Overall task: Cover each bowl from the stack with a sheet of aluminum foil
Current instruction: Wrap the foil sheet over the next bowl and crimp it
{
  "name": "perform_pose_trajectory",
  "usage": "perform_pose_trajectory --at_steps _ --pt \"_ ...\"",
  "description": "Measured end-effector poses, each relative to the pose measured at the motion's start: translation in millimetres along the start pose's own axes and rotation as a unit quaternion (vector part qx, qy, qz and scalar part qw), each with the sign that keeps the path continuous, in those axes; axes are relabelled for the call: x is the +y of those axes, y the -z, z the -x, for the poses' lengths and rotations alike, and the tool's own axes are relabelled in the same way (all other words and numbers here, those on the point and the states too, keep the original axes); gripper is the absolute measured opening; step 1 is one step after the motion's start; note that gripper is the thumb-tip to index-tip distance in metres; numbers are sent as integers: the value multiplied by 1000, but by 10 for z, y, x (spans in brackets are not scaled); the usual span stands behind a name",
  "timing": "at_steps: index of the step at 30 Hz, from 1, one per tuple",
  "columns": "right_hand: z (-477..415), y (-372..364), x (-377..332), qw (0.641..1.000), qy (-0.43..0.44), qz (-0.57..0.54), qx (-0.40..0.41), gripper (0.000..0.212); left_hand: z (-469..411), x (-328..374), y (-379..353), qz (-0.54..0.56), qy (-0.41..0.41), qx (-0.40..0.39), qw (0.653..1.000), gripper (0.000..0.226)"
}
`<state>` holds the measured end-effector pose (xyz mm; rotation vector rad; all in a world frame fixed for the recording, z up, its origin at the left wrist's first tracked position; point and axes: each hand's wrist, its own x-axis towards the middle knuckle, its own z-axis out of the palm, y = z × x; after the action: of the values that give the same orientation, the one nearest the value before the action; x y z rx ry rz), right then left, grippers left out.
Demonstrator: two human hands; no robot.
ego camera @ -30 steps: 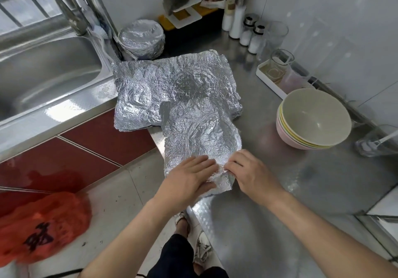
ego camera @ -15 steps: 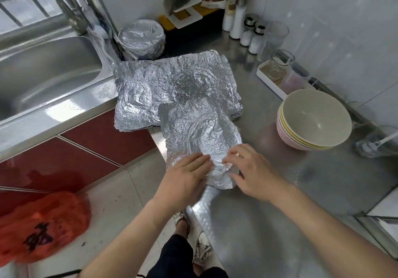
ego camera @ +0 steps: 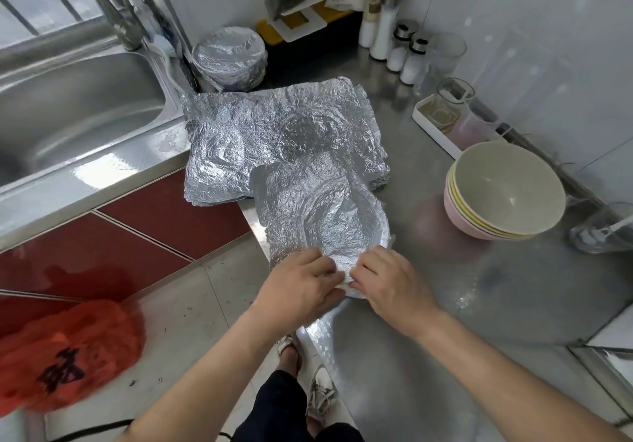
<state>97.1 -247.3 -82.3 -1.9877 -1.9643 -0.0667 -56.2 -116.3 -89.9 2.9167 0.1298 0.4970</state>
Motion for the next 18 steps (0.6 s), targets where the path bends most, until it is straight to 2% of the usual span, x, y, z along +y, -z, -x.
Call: perform_pose_trajectory --at_steps 3,7,9,11,14,16,18 --pt "-19 27 38 999 12 34 11 20 -18 8 -73 -7 0 -20 1000 18" --pt "-16 78 101 997 52 44 21 20 -103 146 -40 -33 -6 -4 999 20" --pt "22 126 161 996 75 47 9 23 -123 259 -63 -36 18 4 999 23" --pt "69 162 237 995 85 46 -21 17 -134 382 -128 -31 57 0 998 22" --pt "99 251 302 997 40 13 -61 8 -178 522 -166 14 131 -14 991 13" --pt "103 324 275 997 0 -17 -70 17 -221 521 -102 54 153 -11 987 15" --pt "118 331 223 997 -10 -34 -66 21 -233 442 2 74 146 -17 986 26"
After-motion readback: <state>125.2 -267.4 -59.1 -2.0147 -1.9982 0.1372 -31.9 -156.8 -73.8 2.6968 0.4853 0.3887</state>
